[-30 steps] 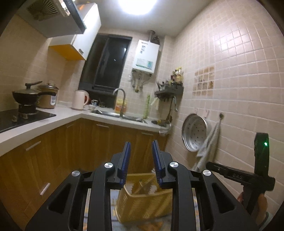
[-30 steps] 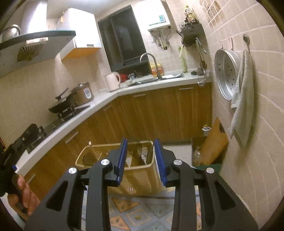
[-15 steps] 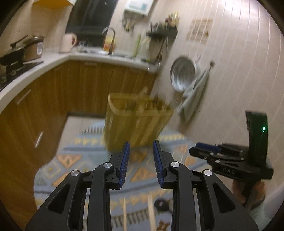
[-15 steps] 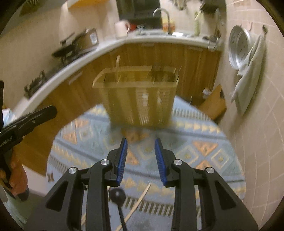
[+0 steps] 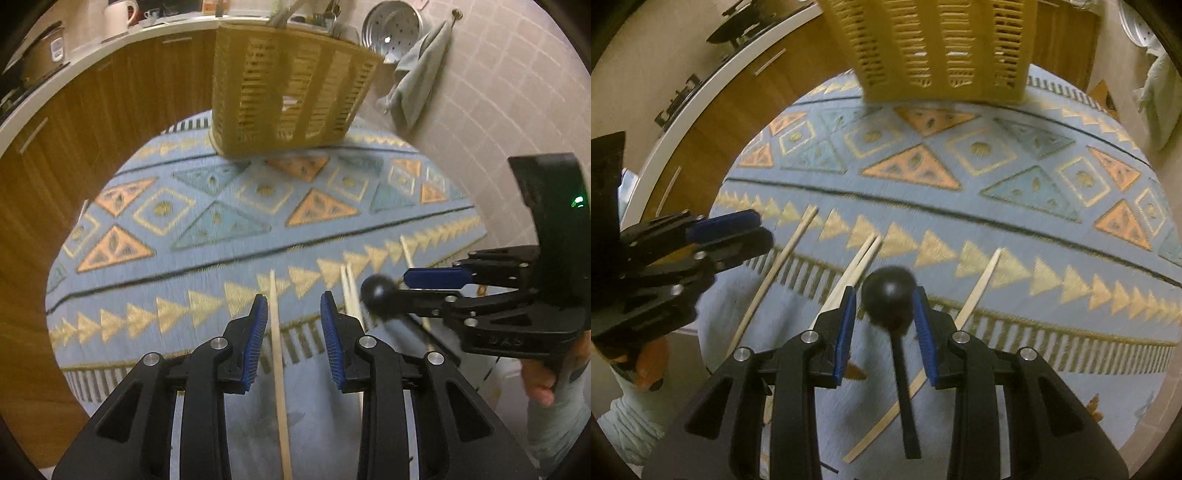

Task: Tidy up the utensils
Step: 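Lower the left tool and grasp a wooden chopstick while the right tool grasps the black spoon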

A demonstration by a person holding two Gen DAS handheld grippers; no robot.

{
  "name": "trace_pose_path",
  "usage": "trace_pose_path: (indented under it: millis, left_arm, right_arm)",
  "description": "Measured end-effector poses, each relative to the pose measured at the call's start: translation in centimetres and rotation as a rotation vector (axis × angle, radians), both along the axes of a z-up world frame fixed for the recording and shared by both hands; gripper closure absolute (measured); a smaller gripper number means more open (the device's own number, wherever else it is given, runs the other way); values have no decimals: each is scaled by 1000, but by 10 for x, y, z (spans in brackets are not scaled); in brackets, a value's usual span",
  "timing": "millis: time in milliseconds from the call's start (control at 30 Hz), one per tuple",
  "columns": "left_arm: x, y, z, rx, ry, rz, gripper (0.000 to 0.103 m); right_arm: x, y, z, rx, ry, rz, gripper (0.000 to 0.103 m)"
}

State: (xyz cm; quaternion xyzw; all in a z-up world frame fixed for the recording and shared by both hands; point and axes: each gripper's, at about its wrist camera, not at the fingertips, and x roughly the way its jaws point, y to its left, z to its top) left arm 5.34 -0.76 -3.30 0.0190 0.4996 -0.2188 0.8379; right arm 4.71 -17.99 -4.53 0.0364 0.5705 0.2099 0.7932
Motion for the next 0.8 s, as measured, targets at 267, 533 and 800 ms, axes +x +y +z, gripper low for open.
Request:
trace_pose_path:
  millis: [267,533,800]
  left_arm:
    - [2,2,-24,31,123,-6,79]
    - [4,-5,-30,81,191,-20,86]
    - [4,-9,-32,139,234,-87,85]
  right_arm:
    - [-9,18,-10,-74,47,73,74]
    - [-11,38,-16,-181,45,129,74]
    - [-14,46,-18,-249,-7,135,89]
